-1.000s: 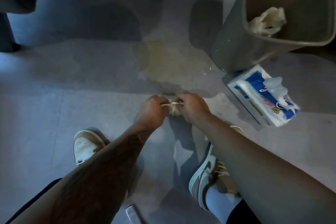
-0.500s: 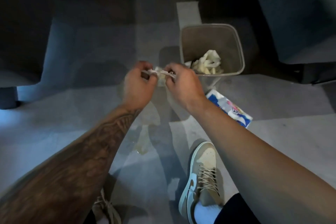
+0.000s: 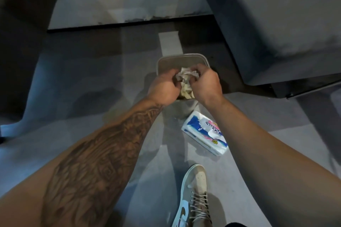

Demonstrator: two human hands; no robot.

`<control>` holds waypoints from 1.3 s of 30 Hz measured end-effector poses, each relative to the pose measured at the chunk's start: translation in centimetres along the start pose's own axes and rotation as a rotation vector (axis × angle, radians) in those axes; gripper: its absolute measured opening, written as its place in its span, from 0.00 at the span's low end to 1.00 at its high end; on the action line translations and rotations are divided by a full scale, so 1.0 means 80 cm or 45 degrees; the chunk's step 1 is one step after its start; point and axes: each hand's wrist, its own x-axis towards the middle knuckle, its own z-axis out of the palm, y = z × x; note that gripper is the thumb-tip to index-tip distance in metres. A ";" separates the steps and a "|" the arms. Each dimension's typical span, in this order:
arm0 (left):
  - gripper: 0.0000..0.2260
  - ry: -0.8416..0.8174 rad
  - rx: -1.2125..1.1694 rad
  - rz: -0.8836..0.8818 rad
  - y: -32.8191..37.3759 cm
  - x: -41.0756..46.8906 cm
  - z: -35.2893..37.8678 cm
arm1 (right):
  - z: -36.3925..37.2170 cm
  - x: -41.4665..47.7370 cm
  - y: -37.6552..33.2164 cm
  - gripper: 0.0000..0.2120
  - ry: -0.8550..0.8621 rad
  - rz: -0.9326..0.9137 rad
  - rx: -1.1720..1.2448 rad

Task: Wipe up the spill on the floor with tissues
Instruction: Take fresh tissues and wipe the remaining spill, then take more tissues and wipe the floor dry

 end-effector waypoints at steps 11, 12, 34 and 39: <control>0.09 0.014 0.305 0.440 0.002 -0.076 0.034 | -0.013 -0.102 0.077 0.12 0.071 -0.333 -0.061; 0.08 -0.007 0.316 0.458 0.001 -0.084 0.040 | -0.009 -0.112 0.087 0.12 0.057 -0.277 -0.068; 0.15 -0.604 -0.142 -0.552 -0.029 -0.136 0.115 | 0.031 -0.144 0.185 0.12 -0.003 0.304 -0.167; 0.17 -0.575 -0.419 -0.662 -0.005 -0.127 0.114 | 0.014 -0.139 0.152 0.12 0.151 0.336 0.044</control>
